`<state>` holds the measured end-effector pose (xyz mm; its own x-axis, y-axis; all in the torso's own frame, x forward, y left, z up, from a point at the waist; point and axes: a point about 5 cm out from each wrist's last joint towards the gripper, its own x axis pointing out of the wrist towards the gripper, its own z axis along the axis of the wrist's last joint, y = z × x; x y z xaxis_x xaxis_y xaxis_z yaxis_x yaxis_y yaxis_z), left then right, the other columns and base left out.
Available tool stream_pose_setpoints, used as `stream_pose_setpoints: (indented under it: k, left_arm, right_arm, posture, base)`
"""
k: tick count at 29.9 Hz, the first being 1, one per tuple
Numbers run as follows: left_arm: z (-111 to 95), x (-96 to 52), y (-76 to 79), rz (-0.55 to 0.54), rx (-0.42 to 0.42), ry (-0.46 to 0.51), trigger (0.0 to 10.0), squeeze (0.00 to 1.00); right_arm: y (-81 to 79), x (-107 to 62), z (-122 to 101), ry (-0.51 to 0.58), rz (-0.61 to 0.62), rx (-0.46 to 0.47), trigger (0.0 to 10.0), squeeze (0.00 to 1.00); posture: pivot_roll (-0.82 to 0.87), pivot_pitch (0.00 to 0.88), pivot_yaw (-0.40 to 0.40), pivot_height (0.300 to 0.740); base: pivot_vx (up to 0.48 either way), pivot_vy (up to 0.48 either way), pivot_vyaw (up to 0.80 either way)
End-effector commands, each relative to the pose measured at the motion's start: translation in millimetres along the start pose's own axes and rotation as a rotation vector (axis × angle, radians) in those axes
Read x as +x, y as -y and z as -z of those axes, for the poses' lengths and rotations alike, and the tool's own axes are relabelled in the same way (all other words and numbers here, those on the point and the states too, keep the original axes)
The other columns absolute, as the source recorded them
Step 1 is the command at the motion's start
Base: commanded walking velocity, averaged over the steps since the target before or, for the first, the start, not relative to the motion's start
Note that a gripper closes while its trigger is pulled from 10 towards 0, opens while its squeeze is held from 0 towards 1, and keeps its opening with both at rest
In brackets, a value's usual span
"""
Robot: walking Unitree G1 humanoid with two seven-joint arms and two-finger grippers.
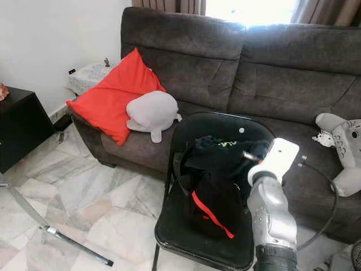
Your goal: Hang hanger
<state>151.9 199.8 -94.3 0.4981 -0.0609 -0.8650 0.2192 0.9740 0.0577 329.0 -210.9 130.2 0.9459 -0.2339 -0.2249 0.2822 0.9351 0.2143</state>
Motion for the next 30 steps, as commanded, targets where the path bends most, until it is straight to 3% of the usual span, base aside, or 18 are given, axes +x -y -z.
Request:
stream_pose_setpoints:
  k: [1,7,11,14,17,18,19,22,24,26,28,30]
  left_arm:
    - [5,-1.2,-3.4,-0.003,0.011,-0.028,10.0,0.00]
    - [5,-1.2,-3.3,0.002,0.011,-0.030,10.0,0.00]
    - [5,-1.2,-3.7,0.002,0.013,-0.031,10.0,0.00]
    - [4,-1.2,-4.1,0.002,0.015,-0.031,10.0,0.00]
    - [4,-1.2,-4.0,0.003,0.015,-0.031,10.0,0.00]
    - [4,-1.3,-4.0,0.004,0.014,-0.030,10.0,0.00]
    - [4,-1.3,-4.0,0.004,0.014,-0.030,10.0,0.00]
    - [4,-1.2,-3.9,0.005,0.012,-0.029,10.0,0.00]
    - [4,-1.3,-3.9,0.005,0.012,-0.030,10.0,0.00]
    - [5,-1.3,-3.9,0.006,0.013,-0.031,10.0,0.00]
    - [5,-1.3,-3.9,0.006,0.014,-0.031,10.0,0.00]
    - [5,-1.3,-4.0,0.006,0.013,-0.032,10.0,0.00]
  right_arm:
    - [-4.7,-1.0,-2,-0.003,-0.015,-0.014,0.0,0.00]
    - [-5.2,-1.2,4,-0.052,-0.018,-0.038,0.0,0.00]
    - [-4.2,-1.2,-11,0.049,0.006,-0.060,0.0,0.00]
    - [-9.3,-2.1,-35,0.181,-0.008,-0.083,0.0,0.00]
    - [-9.8,-0.3,-36,0.171,-0.009,-0.102,0.0,0.00]
    - [-7.9,0.8,-34,0.154,0.007,-0.097,1.4,0.00]
    - [-7.9,0.8,-34,0.154,0.007,-0.097,1.4,0.00]
    - [-5.6,0.8,-28,0.129,0.030,-0.095,6.9,0.00]
    - [-6.1,0.5,-27,0.128,0.028,-0.097,6.9,0.00]
    - [-6.9,-1.3,-23,0.119,0.025,-0.109,0.0,0.00]
    - [-6.8,-1.8,-21,0.115,0.025,-0.114,0.0,0.00]
    - [-4.8,-6.4,-6,0.050,0.039,-0.158,0.0,0.00]
  posture:
    - [0.08,0.000,0.049,0.740]
    - [0.09,0.000,0.049,0.740]
    - [0.09,0.000,0.051,0.740]
    - [0.08,0.000,0.052,0.740]
    - [0.08,0.000,0.052,0.740]
    - [0.08,0.000,0.052,0.740]
    - [0.08,0.000,0.052,0.740]
    - [0.09,0.000,0.052,0.740]
    - [0.09,0.000,0.052,0.740]
    - [0.08,0.000,0.052,0.740]
    - [0.08,0.000,0.052,0.740]
    - [0.08,0.000,0.051,0.740]
  base:
    - [0.000,0.000,0.00]
    - [0.000,0.000,0.00]
    - [0.000,0.000,0.00]
    - [0.000,0.000,0.00]
    - [0.000,0.000,0.00]
    - [0.000,0.000,0.00]
    - [0.000,0.000,0.00]
    - [0.000,0.000,0.00]
    - [0.000,0.000,0.00]
    - [0.000,0.000,0.00]
    - [0.000,0.000,0.00]
    - [0.000,0.000,0.00]
